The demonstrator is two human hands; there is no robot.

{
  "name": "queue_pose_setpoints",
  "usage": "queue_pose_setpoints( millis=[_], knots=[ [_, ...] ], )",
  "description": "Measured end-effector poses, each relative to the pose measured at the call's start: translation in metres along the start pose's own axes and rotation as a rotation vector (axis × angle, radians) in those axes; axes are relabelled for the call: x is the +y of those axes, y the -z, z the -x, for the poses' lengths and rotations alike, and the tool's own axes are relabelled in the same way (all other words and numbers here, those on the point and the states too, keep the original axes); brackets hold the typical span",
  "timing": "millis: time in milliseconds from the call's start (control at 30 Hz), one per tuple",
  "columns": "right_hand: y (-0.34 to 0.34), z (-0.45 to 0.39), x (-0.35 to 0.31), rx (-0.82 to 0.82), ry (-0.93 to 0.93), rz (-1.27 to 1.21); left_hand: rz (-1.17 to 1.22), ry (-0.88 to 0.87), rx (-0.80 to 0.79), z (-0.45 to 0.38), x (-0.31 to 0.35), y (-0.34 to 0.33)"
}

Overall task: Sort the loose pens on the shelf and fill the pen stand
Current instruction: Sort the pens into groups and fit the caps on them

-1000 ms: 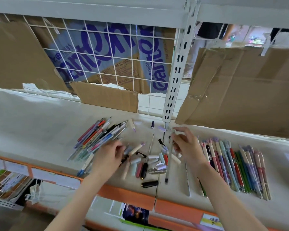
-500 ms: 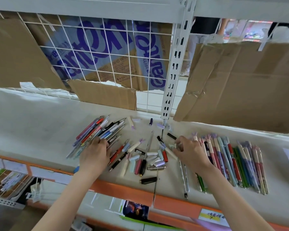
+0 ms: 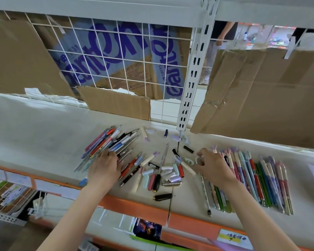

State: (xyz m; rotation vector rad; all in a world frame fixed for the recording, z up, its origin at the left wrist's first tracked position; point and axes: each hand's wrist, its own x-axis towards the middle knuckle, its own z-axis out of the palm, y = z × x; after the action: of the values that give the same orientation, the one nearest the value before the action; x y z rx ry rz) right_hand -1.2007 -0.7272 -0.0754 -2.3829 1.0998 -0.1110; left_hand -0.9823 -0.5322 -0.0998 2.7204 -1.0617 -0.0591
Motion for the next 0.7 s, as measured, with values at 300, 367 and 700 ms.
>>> queue_pose_setpoints(
  millis=[300, 367, 700],
  knots=[
    [-0.014, 0.001, -0.012, 0.113, 0.276, -0.001, -0.016, -0.004, -0.025, -0.001, 0.000, -0.001],
    [-0.023, 0.002, -0.016, 0.044, 0.401, -0.068, 0.007, -0.006, -0.016, -0.001, -0.001, -0.003],
    [-0.030, -0.008, -0.033, -0.217, 0.395, -0.061, 0.109, -0.204, 0.190, 0.010, 0.002, -0.002]
  ],
)
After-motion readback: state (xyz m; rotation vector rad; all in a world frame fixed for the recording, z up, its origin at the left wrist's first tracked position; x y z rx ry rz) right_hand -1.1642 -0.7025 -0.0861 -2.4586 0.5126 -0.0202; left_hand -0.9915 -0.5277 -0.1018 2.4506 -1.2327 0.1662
